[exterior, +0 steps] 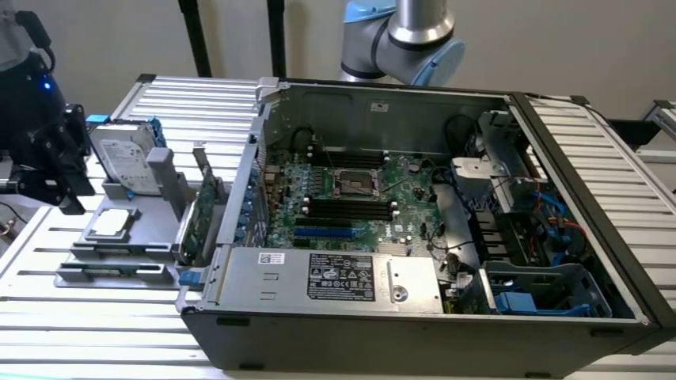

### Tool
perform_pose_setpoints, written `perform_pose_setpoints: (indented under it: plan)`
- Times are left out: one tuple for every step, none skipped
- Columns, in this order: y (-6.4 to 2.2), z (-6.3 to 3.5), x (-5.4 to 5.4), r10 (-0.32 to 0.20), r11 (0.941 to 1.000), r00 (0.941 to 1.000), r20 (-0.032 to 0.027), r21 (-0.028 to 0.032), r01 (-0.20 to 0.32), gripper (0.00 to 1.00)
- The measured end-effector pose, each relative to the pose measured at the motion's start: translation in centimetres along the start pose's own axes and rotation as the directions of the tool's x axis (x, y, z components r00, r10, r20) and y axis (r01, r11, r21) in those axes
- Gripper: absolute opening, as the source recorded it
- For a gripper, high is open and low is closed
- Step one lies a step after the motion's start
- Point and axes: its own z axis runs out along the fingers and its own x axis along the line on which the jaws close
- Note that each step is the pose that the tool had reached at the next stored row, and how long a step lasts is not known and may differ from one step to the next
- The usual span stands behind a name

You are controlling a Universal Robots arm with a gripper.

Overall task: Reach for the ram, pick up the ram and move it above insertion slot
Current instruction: 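Pick up the ram and move it above insertion slot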

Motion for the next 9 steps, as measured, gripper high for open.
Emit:
perform_pose_setpoints:
  plan:
    - [-0.01, 0.18, 0.0, -0.001, 1.0, 1.0, -0.0001, -0.0001, 0.001, 0.36]
    - [-0.01, 0.36, 0.0, -0.003, 1.0, 1.0, -0.0001, 0.0, 0.003, 0.36]
    - [-0.02, 0.54, 0.1, -0.005, 1.0, 1.0, -0.0001, 0.0002, 0.005, 0.36]
    - [-0.02, 0.72, 0.1, -0.006, 1.0, 1.0, -0.0002, 0.0001, 0.006, 0.36]
    - [-0.03, 0.9, 0.1, -0.008, 1.0, 1.0, -0.0003, 0.0, 0.008, 0.36]
    - [-0.04, 1.09, 0.1, -0.01, 1.0, 1.0, -0.0004, 0.0, 0.01, 0.36]
    - [-0.04, 1.28, 0.1, -0.012, 0.9999, 0.9999, -0.0004, 0.0001, 0.012, 0.36]
    - [-0.04, 1.46, 0.1, -0.013, 0.9999, 0.9999, -0.0005, 0.0, 0.013, 0.36]
    - [-0.05, 1.64, 0.1, -0.015, 0.9999, 0.9999, -0.0006, 0.0001, 0.015, 0.36]
